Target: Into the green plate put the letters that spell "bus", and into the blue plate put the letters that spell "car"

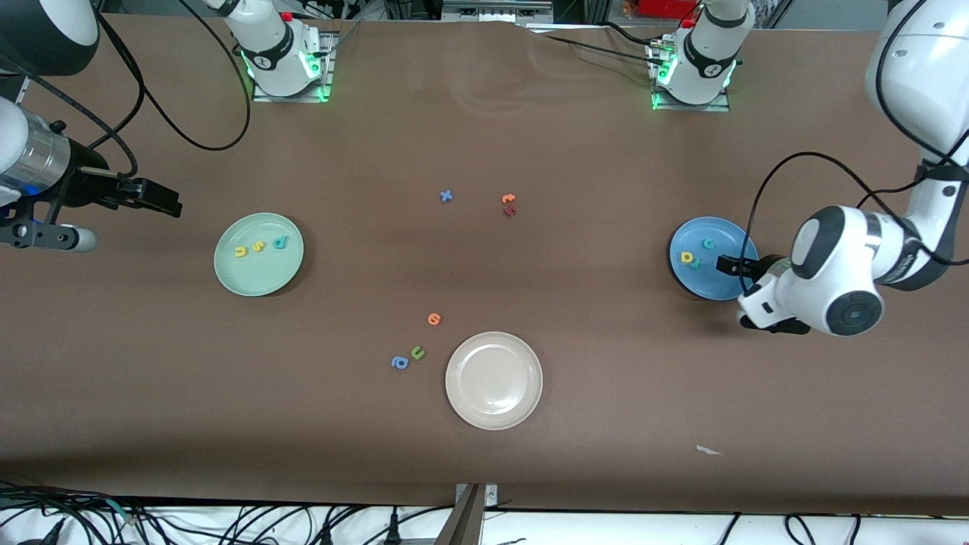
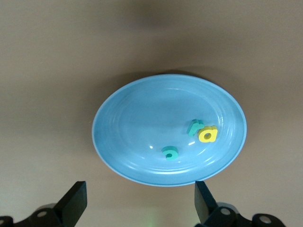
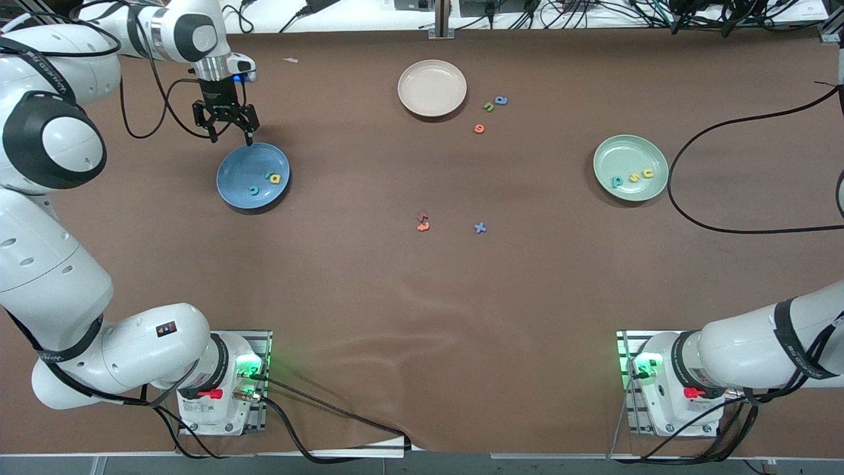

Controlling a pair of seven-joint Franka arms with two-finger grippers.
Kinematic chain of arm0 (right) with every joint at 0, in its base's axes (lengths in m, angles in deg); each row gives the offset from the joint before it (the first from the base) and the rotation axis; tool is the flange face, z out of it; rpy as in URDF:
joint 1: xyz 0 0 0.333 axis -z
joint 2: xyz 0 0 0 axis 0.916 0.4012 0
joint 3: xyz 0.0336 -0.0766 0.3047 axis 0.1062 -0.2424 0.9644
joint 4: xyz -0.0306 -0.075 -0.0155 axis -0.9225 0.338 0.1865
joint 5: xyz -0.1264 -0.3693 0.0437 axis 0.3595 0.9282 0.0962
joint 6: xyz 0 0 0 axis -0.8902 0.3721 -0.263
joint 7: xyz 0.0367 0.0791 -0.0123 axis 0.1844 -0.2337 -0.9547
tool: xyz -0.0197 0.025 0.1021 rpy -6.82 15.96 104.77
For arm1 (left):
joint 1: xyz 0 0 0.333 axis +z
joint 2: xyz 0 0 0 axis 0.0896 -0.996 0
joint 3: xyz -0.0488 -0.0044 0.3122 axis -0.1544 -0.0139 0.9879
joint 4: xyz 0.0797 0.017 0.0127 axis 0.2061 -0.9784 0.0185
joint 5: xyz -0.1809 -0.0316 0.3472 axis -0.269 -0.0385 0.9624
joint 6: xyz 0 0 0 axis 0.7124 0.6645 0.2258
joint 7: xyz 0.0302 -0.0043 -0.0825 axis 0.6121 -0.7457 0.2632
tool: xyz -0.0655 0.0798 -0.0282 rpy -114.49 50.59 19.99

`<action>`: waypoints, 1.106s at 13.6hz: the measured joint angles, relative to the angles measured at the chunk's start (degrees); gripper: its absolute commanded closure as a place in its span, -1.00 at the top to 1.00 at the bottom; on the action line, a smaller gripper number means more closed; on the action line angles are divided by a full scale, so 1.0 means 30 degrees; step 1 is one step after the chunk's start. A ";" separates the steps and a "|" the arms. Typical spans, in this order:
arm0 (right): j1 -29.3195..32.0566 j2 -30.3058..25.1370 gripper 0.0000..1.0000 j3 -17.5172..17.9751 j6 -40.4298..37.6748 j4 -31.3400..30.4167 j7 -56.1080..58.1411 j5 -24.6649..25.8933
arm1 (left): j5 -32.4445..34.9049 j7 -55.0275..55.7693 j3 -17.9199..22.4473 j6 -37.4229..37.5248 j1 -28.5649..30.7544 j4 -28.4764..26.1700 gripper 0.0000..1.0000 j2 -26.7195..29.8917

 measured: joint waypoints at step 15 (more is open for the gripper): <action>0.0180 -0.0169 0.99 0.0004 0.0260 -0.0314 -0.0001 0.0000 | -0.5142 -0.3740 1.0150 -0.0430 -0.8456 -0.0018 1.00 1.1432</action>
